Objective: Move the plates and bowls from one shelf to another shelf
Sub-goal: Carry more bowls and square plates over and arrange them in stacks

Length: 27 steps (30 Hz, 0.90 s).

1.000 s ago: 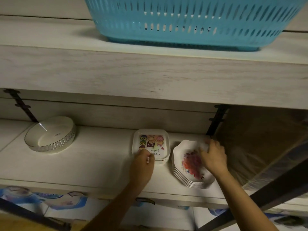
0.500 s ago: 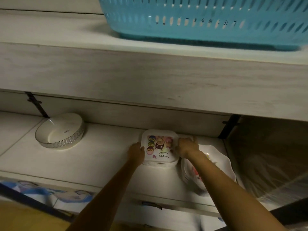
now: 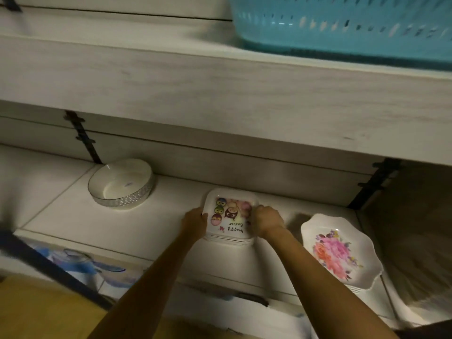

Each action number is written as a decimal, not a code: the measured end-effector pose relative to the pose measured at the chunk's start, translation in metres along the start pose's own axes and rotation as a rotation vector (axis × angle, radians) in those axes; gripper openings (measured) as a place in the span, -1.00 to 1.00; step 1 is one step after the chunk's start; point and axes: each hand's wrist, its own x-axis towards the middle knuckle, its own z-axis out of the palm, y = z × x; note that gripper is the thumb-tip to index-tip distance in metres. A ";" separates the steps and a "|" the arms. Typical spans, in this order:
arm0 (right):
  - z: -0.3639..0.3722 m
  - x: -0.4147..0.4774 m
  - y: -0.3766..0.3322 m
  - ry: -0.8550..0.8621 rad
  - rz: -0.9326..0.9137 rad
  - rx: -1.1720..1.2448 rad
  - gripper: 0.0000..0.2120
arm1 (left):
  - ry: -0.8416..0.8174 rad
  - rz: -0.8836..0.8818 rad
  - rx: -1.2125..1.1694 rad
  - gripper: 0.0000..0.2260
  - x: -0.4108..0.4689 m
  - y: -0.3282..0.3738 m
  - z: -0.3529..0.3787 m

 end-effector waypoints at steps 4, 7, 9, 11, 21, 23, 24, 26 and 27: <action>0.007 -0.005 -0.041 -0.008 0.095 0.089 -0.66 | -0.015 0.037 0.029 -0.71 0.007 -0.030 -0.031; 0.014 -0.010 -0.074 -0.018 0.129 0.152 -0.63 | -0.030 0.066 0.024 -0.72 0.013 -0.054 -0.056; 0.022 -0.014 -0.096 -0.014 0.139 0.199 -0.62 | -0.033 0.093 0.026 -0.73 0.018 -0.070 -0.072; 0.030 -0.019 -0.114 0.007 0.140 0.235 -0.61 | -0.047 0.122 0.040 -0.74 0.024 -0.085 -0.086; 0.044 -0.053 -0.151 0.033 0.135 0.257 -0.64 | -0.119 0.158 0.008 -0.79 0.016 -0.127 -0.116; 0.046 -0.058 -0.150 0.031 0.137 0.261 -0.63 | -0.121 0.162 -0.021 -0.77 0.010 -0.131 -0.115; 0.047 -0.060 -0.150 0.033 0.140 0.263 -0.63 | -0.124 0.159 -0.030 -0.77 0.008 -0.133 -0.115; 0.048 -0.061 -0.149 0.038 0.139 0.268 -0.64 | -0.127 0.159 -0.047 -0.77 0.006 -0.135 -0.113; 0.049 -0.061 -0.149 0.037 0.136 0.270 -0.64 | -0.127 0.159 -0.056 -0.77 0.004 -0.136 -0.113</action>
